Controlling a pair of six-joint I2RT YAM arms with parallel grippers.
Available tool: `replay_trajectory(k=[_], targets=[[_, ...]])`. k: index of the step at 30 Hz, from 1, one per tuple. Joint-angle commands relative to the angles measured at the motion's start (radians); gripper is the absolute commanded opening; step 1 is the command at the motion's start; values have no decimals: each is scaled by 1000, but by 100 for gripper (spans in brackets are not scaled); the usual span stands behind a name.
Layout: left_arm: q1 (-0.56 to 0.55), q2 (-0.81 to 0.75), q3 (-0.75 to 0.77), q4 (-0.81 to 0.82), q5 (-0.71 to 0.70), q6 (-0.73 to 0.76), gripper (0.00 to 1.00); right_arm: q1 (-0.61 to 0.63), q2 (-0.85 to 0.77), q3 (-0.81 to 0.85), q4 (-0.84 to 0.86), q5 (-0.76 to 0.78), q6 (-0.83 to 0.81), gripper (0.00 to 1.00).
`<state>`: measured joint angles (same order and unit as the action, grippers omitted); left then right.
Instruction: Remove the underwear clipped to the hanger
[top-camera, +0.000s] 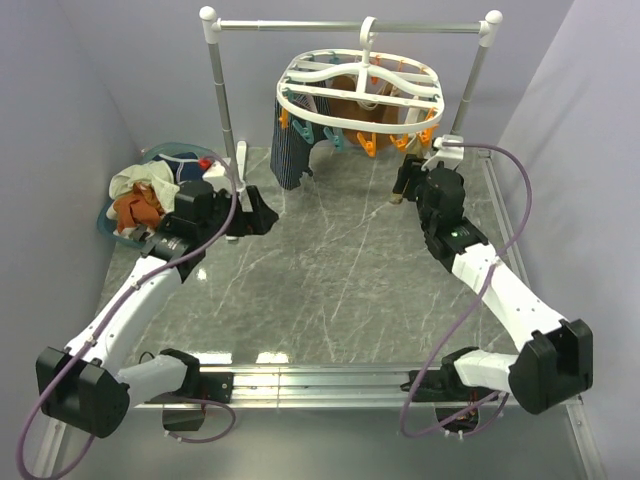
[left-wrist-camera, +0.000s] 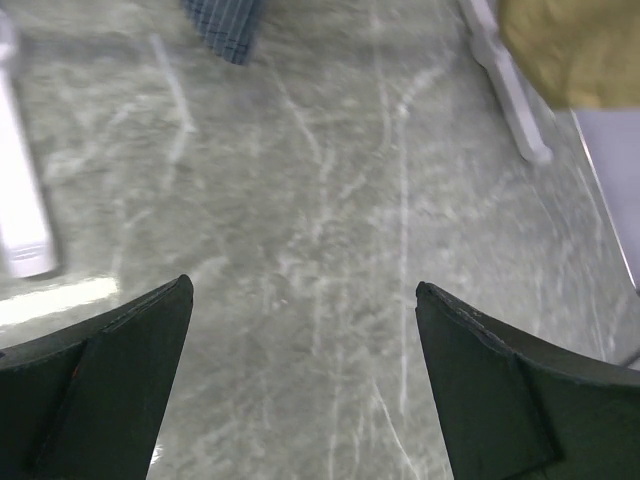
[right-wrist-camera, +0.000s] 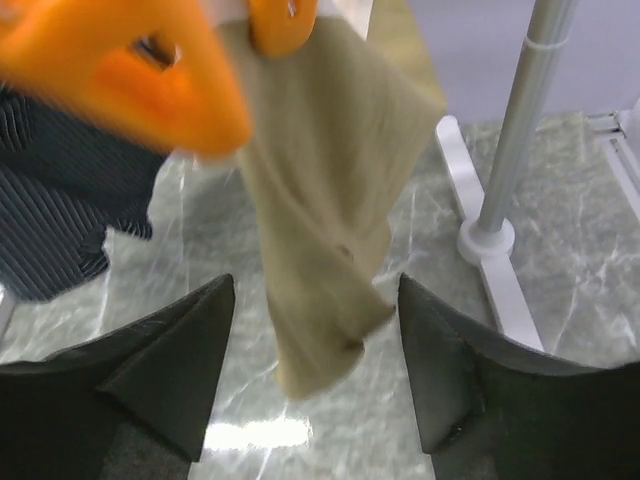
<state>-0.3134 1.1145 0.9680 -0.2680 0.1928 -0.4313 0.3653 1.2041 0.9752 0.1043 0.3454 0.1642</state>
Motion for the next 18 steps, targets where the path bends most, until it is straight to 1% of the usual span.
replay_trajectory(k=[1,2,4,5,6,8,9,11,12,15,18], targets=[[-53,-44,5,59,37,6,100,-23,35,57,127,-9,5,65],[-64,-39,6,67,43,18,99,-23,37,59,129,-43,3,47],[-95,-33,11,69,34,29,99,-23,23,51,136,-94,0,24],[-102,-27,12,67,33,35,100,-25,12,43,141,-126,-2,9],[-113,-22,14,70,39,39,99,-25,3,33,135,-185,1,4],[-127,-13,18,78,42,37,99,-25,-23,30,94,-261,9,0],[-142,-9,18,91,57,39,99,-26,-34,26,78,-342,18,0],[-161,7,24,105,86,43,99,-25,-63,20,51,-434,40,0],[-183,13,29,125,97,46,99,-26,-72,22,40,-532,60,0],[-248,33,58,150,99,66,99,-26,-98,40,-5,-688,106,0],[-318,56,87,161,73,91,99,-26,-117,51,-29,-776,145,0]])
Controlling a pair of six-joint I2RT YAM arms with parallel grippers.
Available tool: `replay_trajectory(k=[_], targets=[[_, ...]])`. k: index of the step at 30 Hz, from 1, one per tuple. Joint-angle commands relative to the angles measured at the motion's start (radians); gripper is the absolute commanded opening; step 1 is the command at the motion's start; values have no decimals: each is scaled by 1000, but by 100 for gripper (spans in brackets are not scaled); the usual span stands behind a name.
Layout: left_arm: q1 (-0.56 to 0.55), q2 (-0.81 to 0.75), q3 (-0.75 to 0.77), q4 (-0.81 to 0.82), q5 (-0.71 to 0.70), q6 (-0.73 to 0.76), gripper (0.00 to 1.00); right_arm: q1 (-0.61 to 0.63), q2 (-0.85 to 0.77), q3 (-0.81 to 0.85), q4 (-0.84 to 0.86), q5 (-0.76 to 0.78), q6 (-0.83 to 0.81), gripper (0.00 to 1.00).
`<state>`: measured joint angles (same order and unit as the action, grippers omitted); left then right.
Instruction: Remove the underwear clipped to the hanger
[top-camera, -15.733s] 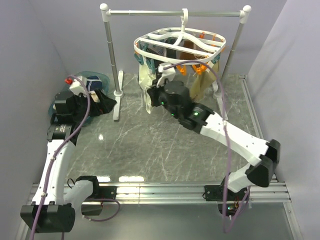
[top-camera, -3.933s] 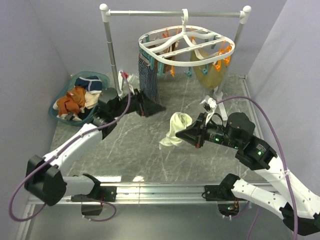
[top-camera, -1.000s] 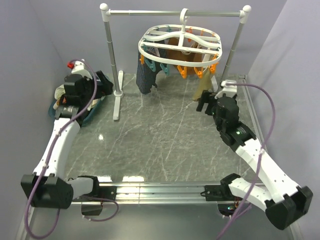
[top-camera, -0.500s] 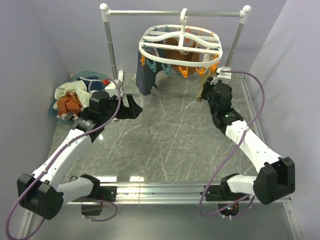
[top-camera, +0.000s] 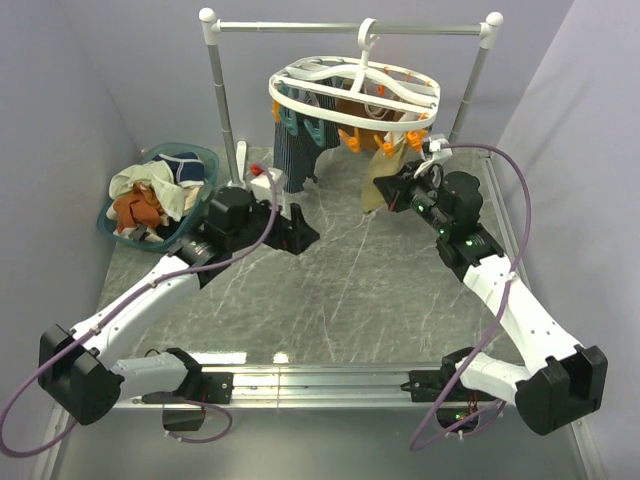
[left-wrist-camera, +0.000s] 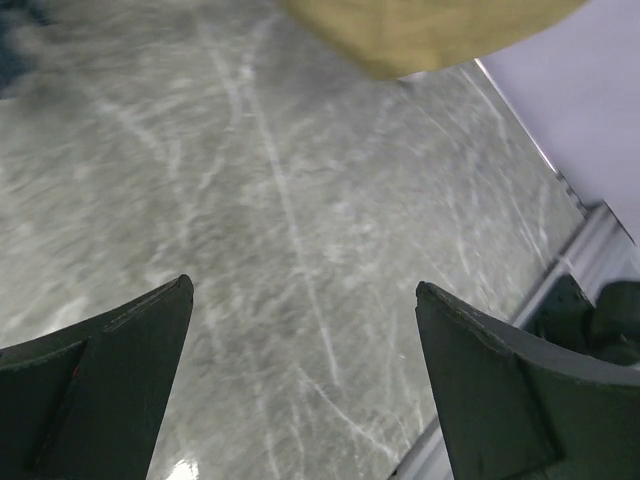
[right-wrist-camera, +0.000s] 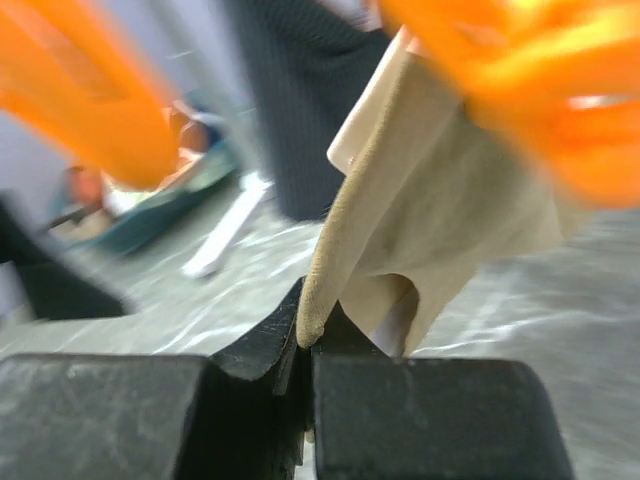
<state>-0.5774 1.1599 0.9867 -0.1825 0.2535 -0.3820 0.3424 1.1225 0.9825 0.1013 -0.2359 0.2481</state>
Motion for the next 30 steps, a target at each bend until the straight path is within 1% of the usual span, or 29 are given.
replay_trajectory(k=[1,2,6,10,11,15,19,21,22,24,29,30], targets=[[-71,15,84,92,7,57,100,-3,-42,47,-32,-251,84,0],[-108,27,93,100,0,63,100,-2,-46,54,-35,-273,95,0],[-193,67,141,130,-71,94,100,-3,-49,70,-43,-381,160,0],[-268,112,181,159,-178,152,99,-2,-50,84,-49,-439,201,0],[-289,119,187,175,-181,164,99,-2,-52,84,-48,-441,209,0],[-332,158,234,167,-178,218,99,0,-66,79,-23,-441,253,0],[-374,190,250,175,-189,235,99,-2,-58,99,-22,-459,275,0],[-384,207,254,208,-246,241,99,0,-55,102,-17,-483,293,0],[-392,236,263,206,-250,244,99,-2,-53,104,-9,-493,299,0],[-401,271,299,193,-369,253,99,0,-52,108,-6,-517,312,0],[-412,363,359,201,-479,282,100,0,-44,127,-2,-574,336,0],[-414,377,372,205,-479,291,97,0,-38,131,-5,-582,344,0]])
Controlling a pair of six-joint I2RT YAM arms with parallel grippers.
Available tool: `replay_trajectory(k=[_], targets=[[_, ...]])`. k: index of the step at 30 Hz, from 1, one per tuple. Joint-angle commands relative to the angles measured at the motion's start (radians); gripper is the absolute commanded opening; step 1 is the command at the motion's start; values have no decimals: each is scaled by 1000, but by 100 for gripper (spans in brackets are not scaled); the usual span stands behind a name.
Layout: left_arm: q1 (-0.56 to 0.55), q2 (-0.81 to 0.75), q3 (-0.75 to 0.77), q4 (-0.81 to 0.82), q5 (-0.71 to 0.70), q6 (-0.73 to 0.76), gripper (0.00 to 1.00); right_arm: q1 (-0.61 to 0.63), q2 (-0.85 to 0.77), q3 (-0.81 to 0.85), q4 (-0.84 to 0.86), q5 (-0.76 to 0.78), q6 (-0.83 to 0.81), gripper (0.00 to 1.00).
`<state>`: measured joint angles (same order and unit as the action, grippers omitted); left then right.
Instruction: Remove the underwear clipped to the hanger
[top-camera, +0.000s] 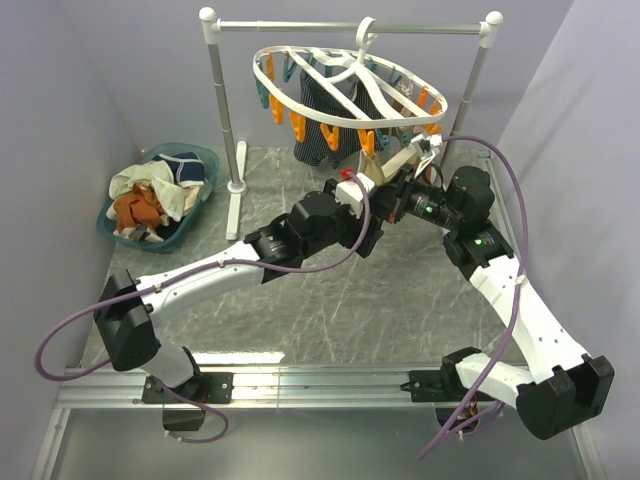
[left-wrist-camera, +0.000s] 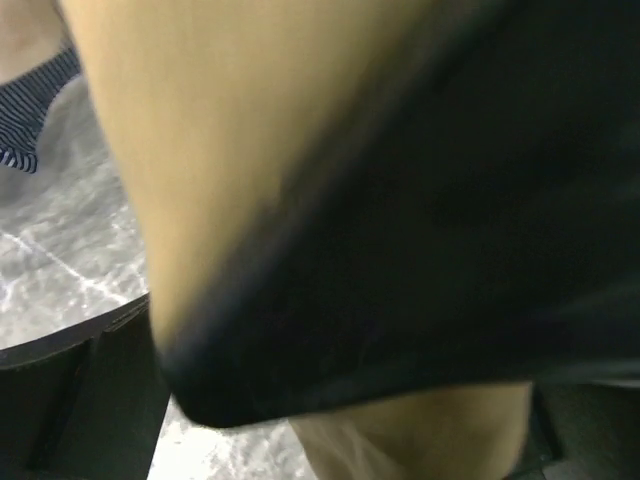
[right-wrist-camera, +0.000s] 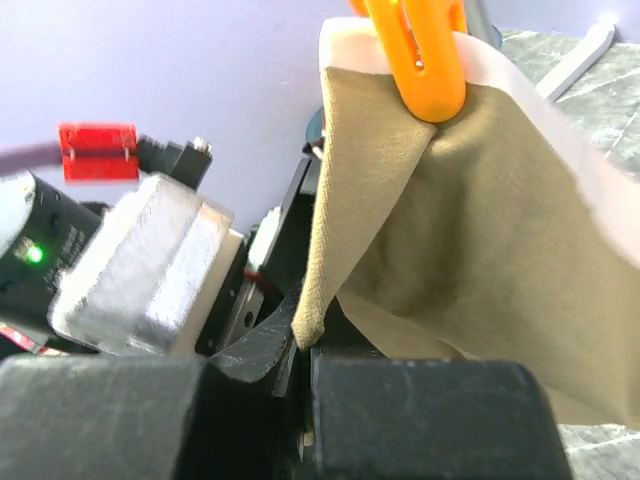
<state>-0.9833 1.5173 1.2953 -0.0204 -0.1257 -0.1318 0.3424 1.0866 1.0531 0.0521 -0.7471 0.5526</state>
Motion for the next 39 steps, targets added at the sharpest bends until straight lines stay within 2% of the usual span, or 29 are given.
replay_trajectory(k=[1,2,4,5,7,8,9,11,12,15,23,29,35,39], targets=[[-8,24,71,43,-92,46,92,0,-1,64,29,-77,41,0],[-8,27,85,40,-85,49,77,0,1,68,22,-78,37,0],[-9,27,90,39,-74,49,58,0,-2,70,8,-72,32,5],[-12,23,76,45,-77,49,35,0,-10,70,2,-58,26,11],[-15,-2,49,57,-103,43,7,0,-17,70,-8,-51,21,19],[-20,-12,17,71,-107,40,0,0,-20,73,-12,-41,14,23],[-20,-34,-2,76,-109,37,0,0,-28,74,-18,-32,9,37],[-20,-52,-42,76,-124,23,0,0,-42,87,-46,14,-11,48],[-21,-69,-54,73,-130,18,0,0,-51,93,-73,41,-22,59],[-26,-85,-105,62,-143,-5,0,0,-96,116,-103,148,-57,70],[-72,-36,-91,28,-213,17,0,0,-160,219,-282,370,-207,73],[-127,105,71,-113,-423,78,0,1,-153,254,-304,504,-247,72],[-204,190,157,-110,-577,196,0,33,-73,347,-383,594,-321,71],[-224,225,190,-115,-643,237,0,35,-59,334,-370,632,-330,71]])
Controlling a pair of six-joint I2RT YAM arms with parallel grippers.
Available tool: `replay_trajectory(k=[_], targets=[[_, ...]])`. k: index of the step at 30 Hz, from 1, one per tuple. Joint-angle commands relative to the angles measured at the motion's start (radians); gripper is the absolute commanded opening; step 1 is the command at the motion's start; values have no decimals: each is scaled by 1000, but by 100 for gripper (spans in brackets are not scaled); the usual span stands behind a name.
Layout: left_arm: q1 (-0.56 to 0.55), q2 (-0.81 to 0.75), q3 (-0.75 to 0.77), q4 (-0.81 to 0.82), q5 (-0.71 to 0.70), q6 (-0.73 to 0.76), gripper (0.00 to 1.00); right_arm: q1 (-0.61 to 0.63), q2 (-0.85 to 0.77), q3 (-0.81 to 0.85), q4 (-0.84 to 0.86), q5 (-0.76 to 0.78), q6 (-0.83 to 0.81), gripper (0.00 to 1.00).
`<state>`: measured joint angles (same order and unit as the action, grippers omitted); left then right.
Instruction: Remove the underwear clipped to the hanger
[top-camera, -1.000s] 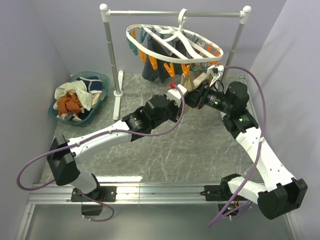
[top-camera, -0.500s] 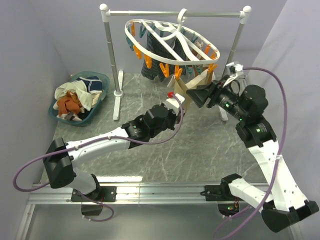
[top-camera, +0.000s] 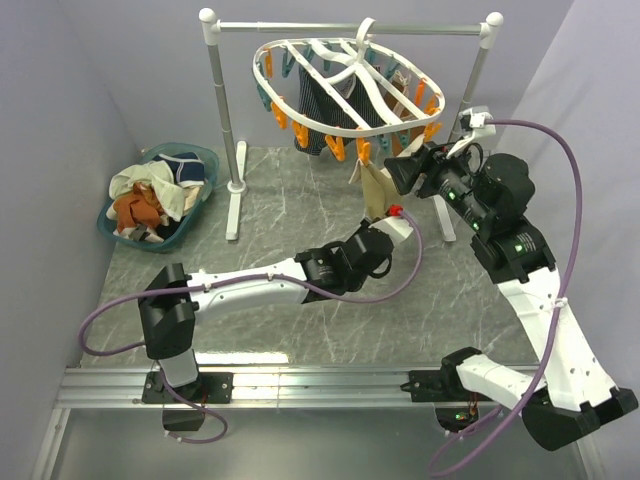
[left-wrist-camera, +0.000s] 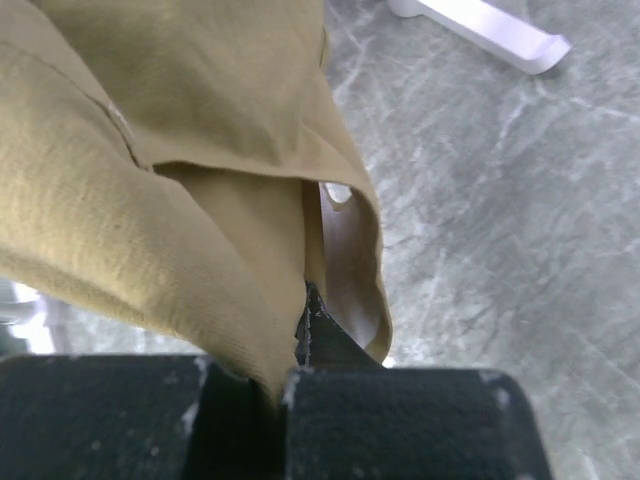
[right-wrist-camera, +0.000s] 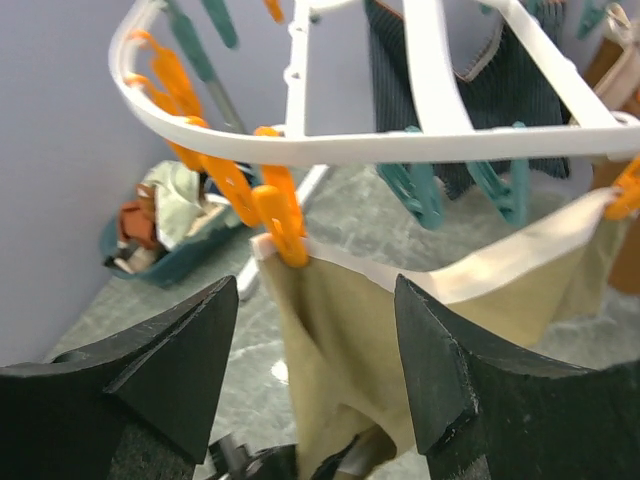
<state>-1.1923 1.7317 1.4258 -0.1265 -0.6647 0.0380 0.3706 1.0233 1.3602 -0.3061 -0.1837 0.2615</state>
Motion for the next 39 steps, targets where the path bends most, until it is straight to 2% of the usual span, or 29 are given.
replay_trajectory(k=[1,5,8,11,16,19,23,26,27,28,33,35,39], targets=[[-19,20,67,-24,-119,74,0,8,6,25,-5,64,-39,71],[-38,34,88,-25,-147,106,1,8,27,22,-2,18,-48,69],[-44,-4,68,-10,-75,94,0,5,17,-10,44,-84,-57,69],[-46,-70,32,-19,58,57,0,-13,21,-30,113,-248,-41,75],[-38,-273,-121,36,374,8,0,-61,69,10,160,-477,19,77],[-17,-372,-178,47,512,-70,0,-113,92,17,203,-609,59,78],[13,-443,-203,16,629,-110,0,-162,124,22,257,-770,110,79],[16,-443,-205,-7,657,-109,0,-174,170,8,375,-888,223,78],[14,-440,-205,-12,657,-107,0,-173,181,-7,462,-914,261,78],[16,-437,-203,-19,657,-107,0,-173,198,-18,511,-939,342,78],[16,-437,-205,-21,679,-116,0,-173,239,-78,807,-967,540,78],[14,-439,-202,-21,679,-115,0,-173,264,-73,831,-958,579,77],[14,-442,-180,-36,679,-109,0,-171,276,-52,722,-879,480,77]])
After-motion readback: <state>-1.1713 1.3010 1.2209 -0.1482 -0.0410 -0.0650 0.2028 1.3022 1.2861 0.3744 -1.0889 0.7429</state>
